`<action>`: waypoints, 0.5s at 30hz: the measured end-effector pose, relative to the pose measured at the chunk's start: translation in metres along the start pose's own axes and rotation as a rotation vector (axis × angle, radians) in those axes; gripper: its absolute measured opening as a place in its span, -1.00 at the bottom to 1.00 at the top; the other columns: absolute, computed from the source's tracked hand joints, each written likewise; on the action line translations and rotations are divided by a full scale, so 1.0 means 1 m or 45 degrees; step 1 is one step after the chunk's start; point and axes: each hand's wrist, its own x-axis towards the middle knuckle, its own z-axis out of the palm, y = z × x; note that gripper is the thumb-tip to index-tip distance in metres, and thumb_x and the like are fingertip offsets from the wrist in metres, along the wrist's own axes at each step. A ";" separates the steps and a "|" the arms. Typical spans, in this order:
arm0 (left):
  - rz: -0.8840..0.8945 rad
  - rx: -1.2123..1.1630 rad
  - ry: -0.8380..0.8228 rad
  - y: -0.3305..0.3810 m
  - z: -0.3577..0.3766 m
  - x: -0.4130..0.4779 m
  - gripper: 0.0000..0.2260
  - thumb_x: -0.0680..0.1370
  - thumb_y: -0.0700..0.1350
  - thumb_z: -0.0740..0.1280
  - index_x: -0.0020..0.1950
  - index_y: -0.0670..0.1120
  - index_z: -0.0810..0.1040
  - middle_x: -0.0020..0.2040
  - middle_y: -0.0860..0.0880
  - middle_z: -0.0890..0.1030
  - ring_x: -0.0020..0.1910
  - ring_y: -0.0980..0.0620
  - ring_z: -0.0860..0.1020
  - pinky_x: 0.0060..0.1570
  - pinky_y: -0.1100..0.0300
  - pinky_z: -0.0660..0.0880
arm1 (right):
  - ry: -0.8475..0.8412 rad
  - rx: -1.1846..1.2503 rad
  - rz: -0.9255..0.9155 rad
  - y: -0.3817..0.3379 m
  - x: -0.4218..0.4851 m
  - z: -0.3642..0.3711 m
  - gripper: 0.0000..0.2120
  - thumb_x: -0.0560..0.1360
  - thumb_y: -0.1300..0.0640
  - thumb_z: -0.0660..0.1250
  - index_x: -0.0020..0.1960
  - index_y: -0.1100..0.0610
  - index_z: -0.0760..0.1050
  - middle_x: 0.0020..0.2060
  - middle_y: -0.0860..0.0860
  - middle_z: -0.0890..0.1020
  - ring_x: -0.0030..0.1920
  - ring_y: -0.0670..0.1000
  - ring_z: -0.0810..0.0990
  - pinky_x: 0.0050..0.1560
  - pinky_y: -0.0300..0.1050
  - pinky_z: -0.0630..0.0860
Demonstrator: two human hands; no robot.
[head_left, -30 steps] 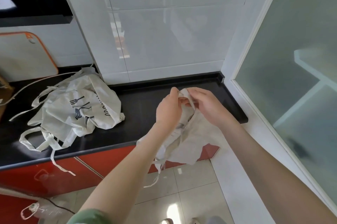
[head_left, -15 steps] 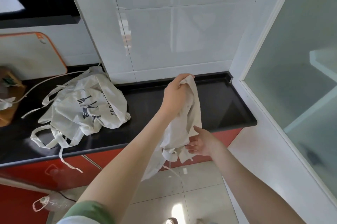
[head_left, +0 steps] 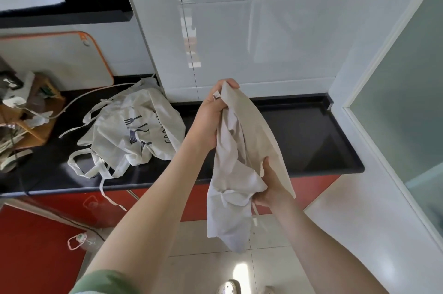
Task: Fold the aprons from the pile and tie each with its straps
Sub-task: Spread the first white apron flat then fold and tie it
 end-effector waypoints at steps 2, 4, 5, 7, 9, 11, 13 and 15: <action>0.002 -0.115 -0.012 0.000 -0.005 0.000 -0.76 0.43 -0.28 0.21 -0.17 0.02 0.59 -0.36 -0.02 0.52 -0.37 0.02 0.51 -0.32 0.18 0.47 | -0.074 0.110 -0.071 -0.002 0.004 0.001 -0.16 0.32 -0.42 0.39 0.33 0.18 0.44 0.26 0.21 0.55 0.23 0.28 0.55 0.24 0.19 0.46; 0.010 -0.185 -0.005 0.001 -0.011 0.000 -0.73 0.45 -0.29 0.15 -0.15 0.00 0.58 -0.36 -0.03 0.51 -0.36 0.01 0.50 -0.32 0.18 0.48 | -0.057 0.115 -0.250 -0.006 0.005 0.005 -0.57 0.49 -0.08 0.41 0.16 0.23 0.52 0.08 0.16 0.62 0.00 0.17 0.66 0.03 0.04 0.57; 0.016 -0.187 0.006 0.002 -0.014 0.000 -0.72 0.47 -0.29 0.13 -0.12 -0.01 0.57 -0.35 -0.03 0.51 -0.35 0.00 0.50 -0.32 0.17 0.48 | -0.042 0.111 -0.322 -0.011 0.003 0.008 -0.79 0.54 0.10 0.33 0.02 0.26 0.56 -0.09 0.13 0.64 -0.17 0.10 0.67 -0.14 -0.07 0.59; 0.009 -0.132 0.098 0.005 -0.024 -0.002 -0.75 0.49 -0.27 0.12 -0.09 -0.04 0.56 -0.32 -0.04 0.51 -0.33 -0.01 0.51 -0.30 0.16 0.48 | 0.046 -0.033 -0.400 -0.018 0.005 0.009 -0.85 0.52 0.27 0.26 -0.01 0.28 0.59 -0.18 0.16 0.66 -0.21 0.09 0.66 -0.20 -0.11 0.60; -0.010 0.055 0.252 0.007 -0.036 -0.005 -0.81 0.47 -0.23 0.17 -0.12 -0.05 0.56 -0.30 -0.04 0.52 -0.31 -0.02 0.51 -0.29 0.16 0.49 | 0.173 -0.174 -0.477 -0.028 0.005 0.003 -0.87 0.47 0.29 0.32 -0.01 0.25 0.59 -0.25 0.12 0.64 -0.26 0.07 0.61 -0.26 -0.17 0.55; -0.046 0.377 0.483 0.005 -0.049 -0.007 -0.86 0.51 -0.20 0.23 -0.15 -0.04 0.56 -0.29 -0.01 0.53 -0.31 0.03 0.52 -0.31 0.21 0.48 | 0.362 -0.295 -0.588 -0.039 0.004 -0.010 -0.95 0.46 0.25 0.35 -0.08 0.15 0.52 -0.30 0.04 0.55 -0.32 0.00 0.48 -0.25 -0.15 0.44; -0.085 0.682 0.776 -0.003 -0.071 -0.008 -0.83 0.56 -0.22 0.22 -0.16 -0.04 0.53 -0.29 0.02 0.49 -0.30 0.07 0.47 -0.32 0.27 0.42 | 0.475 -0.375 -0.761 -0.051 -0.011 -0.015 -0.82 0.39 0.23 0.40 -0.02 0.12 0.50 -0.16 0.04 0.53 -0.20 0.01 0.45 -0.09 -0.09 0.41; -0.162 0.796 0.998 -0.014 -0.097 -0.008 -0.87 0.53 -0.23 0.21 -0.19 -0.07 0.46 -0.30 0.00 0.43 -0.25 -0.01 0.40 -0.29 0.20 0.34 | 0.532 -0.402 -0.974 -0.063 -0.034 -0.012 -0.65 0.49 0.25 0.35 0.26 0.10 0.46 0.03 0.05 0.54 -0.07 0.01 0.49 0.04 -0.10 0.45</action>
